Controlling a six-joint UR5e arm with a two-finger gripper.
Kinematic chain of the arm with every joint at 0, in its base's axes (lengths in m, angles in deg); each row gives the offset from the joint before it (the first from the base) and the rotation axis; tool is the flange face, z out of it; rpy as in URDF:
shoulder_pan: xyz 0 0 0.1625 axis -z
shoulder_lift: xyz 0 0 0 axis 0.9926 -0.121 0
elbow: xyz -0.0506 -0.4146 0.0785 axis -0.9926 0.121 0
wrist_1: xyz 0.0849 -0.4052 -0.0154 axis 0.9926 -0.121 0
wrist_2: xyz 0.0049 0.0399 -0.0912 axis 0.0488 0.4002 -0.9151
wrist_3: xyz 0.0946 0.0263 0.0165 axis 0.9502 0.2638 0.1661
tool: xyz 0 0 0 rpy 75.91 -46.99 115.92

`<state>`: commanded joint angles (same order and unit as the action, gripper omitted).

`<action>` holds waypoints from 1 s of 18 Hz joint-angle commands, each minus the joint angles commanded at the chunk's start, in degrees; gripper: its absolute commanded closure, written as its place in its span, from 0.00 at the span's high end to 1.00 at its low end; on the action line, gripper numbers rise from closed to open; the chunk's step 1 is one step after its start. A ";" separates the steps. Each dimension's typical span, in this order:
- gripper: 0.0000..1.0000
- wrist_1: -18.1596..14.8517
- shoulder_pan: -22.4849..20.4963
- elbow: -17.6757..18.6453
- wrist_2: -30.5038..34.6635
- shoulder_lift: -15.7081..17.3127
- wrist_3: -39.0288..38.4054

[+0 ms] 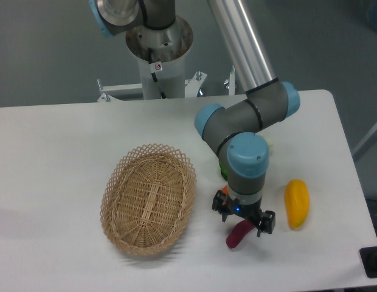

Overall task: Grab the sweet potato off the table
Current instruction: 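Lower the open gripper over the purple sweet potato, then close the gripper around the purple sweet potato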

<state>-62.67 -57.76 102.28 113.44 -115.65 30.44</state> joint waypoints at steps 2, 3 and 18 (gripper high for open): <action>1.00 0.27 0.70 0.09 0.00 -0.88 -0.09; 1.00 0.79 0.79 0.00 0.09 -1.23 -0.09; 0.36 4.05 0.88 0.53 0.00 -1.41 2.55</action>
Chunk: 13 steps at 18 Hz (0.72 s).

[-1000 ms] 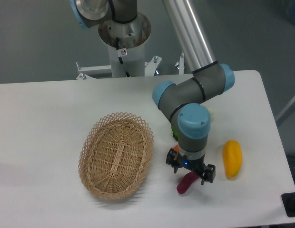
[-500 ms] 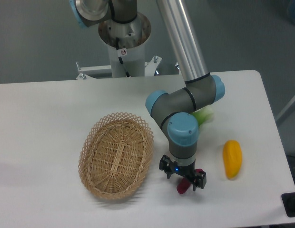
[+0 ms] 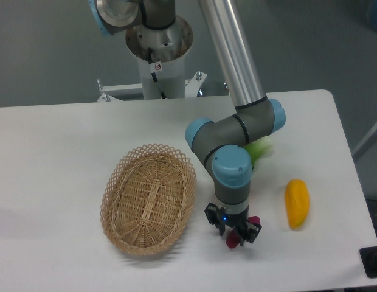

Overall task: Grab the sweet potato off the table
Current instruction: 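Close the gripper around the purple sweet potato, then lift the held sweet potato up and away from the table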

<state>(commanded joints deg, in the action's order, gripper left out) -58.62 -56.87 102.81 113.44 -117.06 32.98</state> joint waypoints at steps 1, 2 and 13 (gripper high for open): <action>0.35 0.00 0.00 0.00 0.00 0.09 0.44; 0.35 0.00 0.00 0.00 0.00 0.09 0.88; 0.32 -0.26 -2.89 -1.85 -1.23 3.51 5.27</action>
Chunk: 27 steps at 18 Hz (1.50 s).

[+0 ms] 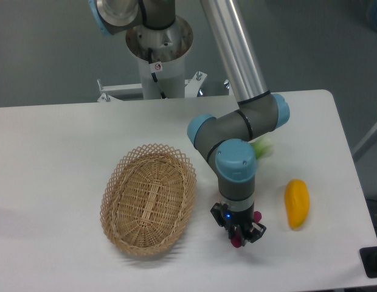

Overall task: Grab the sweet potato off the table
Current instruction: 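Lift the held sweet potato up and away from the table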

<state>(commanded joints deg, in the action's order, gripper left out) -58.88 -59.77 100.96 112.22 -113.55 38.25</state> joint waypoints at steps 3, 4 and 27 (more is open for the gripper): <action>0.32 -2.01 -2.90 -1.31 -3.50 2.37 3.08; 0.32 -3.59 -3.69 -1.93 -4.91 2.99 3.52; 0.33 -21.18 -10.03 -10.28 -4.92 8.44 17.14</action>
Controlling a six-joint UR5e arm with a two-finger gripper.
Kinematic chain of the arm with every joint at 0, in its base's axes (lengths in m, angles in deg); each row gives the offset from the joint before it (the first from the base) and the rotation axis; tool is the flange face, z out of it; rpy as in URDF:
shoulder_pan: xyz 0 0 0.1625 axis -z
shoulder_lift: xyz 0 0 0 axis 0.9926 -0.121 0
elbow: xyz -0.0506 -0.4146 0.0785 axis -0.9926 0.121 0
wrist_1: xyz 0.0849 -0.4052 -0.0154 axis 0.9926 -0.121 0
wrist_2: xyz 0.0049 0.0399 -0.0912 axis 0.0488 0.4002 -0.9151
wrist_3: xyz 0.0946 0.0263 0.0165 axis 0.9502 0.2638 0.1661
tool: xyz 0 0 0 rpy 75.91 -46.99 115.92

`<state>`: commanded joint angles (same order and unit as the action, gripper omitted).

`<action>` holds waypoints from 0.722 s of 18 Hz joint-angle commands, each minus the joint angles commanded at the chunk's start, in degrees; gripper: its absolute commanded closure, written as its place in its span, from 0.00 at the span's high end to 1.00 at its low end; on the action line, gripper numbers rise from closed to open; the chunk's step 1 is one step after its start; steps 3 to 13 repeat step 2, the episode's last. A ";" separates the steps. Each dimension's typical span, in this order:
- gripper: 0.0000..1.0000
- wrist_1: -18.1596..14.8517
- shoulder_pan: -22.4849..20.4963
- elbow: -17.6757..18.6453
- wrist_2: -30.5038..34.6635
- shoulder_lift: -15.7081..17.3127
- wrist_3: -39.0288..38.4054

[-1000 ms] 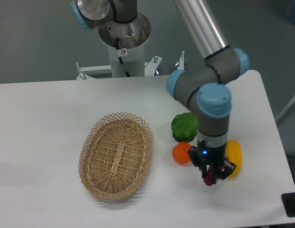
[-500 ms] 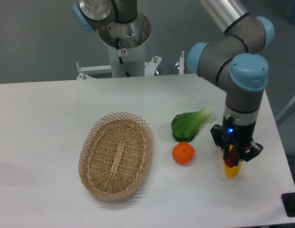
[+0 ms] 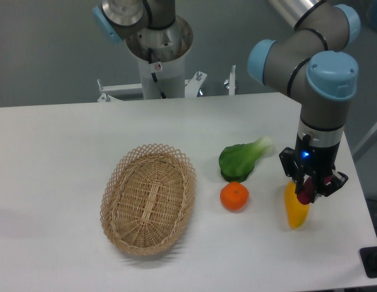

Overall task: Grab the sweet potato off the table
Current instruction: 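Lift the held sweet potato up and away from the table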

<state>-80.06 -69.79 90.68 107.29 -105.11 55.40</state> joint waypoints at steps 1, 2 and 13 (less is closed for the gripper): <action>0.33 -0.09 0.00 0.00 0.00 0.00 0.00; 0.33 0.00 0.00 0.00 0.00 0.00 0.00; 0.33 0.00 0.00 0.00 0.00 0.00 0.00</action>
